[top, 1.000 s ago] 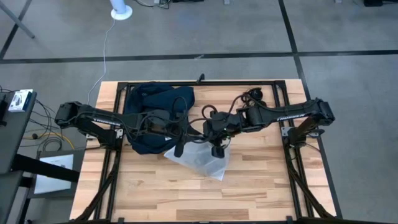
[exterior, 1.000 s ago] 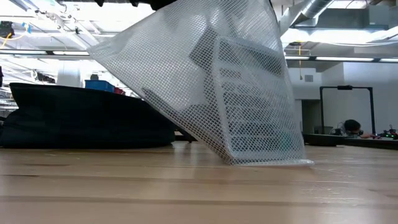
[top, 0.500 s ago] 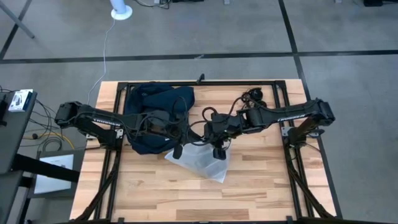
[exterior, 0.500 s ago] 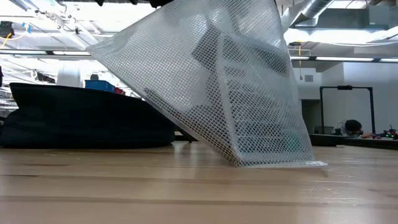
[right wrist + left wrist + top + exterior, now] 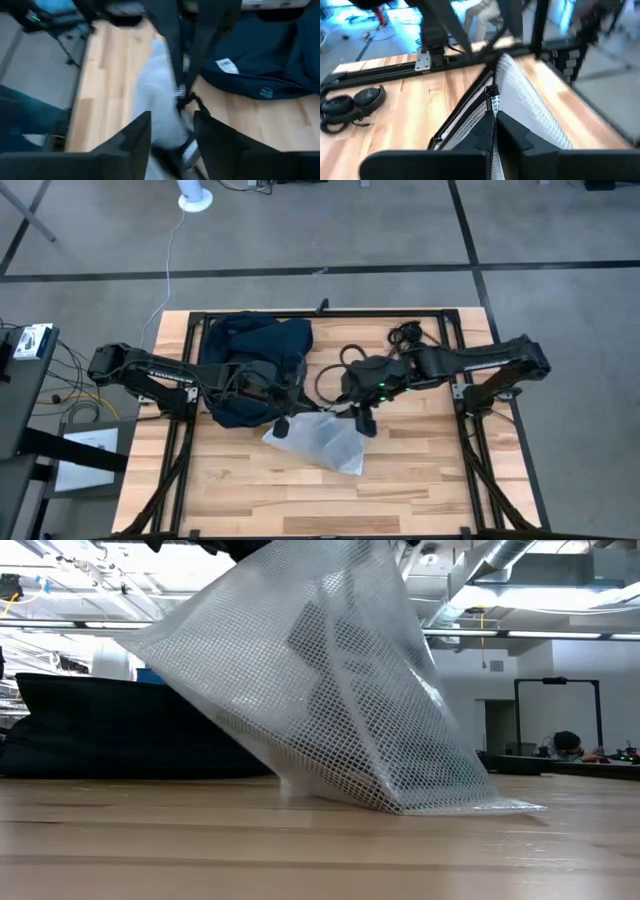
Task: Unpack backpack
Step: Close the white zip lock bag
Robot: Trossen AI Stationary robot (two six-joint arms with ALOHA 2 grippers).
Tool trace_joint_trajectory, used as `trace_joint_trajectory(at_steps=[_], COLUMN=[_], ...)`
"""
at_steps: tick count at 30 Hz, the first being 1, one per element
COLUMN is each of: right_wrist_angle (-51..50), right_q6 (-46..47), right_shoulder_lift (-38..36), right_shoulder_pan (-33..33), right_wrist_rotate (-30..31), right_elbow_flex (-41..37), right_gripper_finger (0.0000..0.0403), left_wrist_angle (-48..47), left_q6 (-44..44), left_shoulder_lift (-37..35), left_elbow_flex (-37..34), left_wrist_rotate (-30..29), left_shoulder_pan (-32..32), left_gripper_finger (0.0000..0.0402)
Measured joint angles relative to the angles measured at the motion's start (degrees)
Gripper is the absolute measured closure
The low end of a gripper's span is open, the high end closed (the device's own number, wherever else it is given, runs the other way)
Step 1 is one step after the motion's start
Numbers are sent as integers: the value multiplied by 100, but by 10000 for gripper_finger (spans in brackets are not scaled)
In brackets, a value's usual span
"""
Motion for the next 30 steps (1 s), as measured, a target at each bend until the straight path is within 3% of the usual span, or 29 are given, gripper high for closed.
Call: trace_joint_trajectory(at_steps=[6,16,23,30], right_wrist_angle=[-36,-44,786,2110], right_q6=[323,222,49,-116], right_shoulder_lift=[-382,-346,-273,-98], right_shoulder_pan=[167,165,164,192], right_wrist_rotate=[40,248,368,374], right_elbow_flex=[0,0,-196,-654], right_gripper_finger=[233,234,241,241], left_wrist_angle=[-66,-554,-1640,-1780], left_q6=[1055,1962,2087,2215], left_shoulder_lift=[-81,-1282,-1401,-1488], left_elbow_flex=[-3,-4,2,2], left_wrist_rotate=[42,-576,-140,568], left_shoulder_pan=[-176,-320,-433,-584], left_gripper_finger=[402,401,401,401])
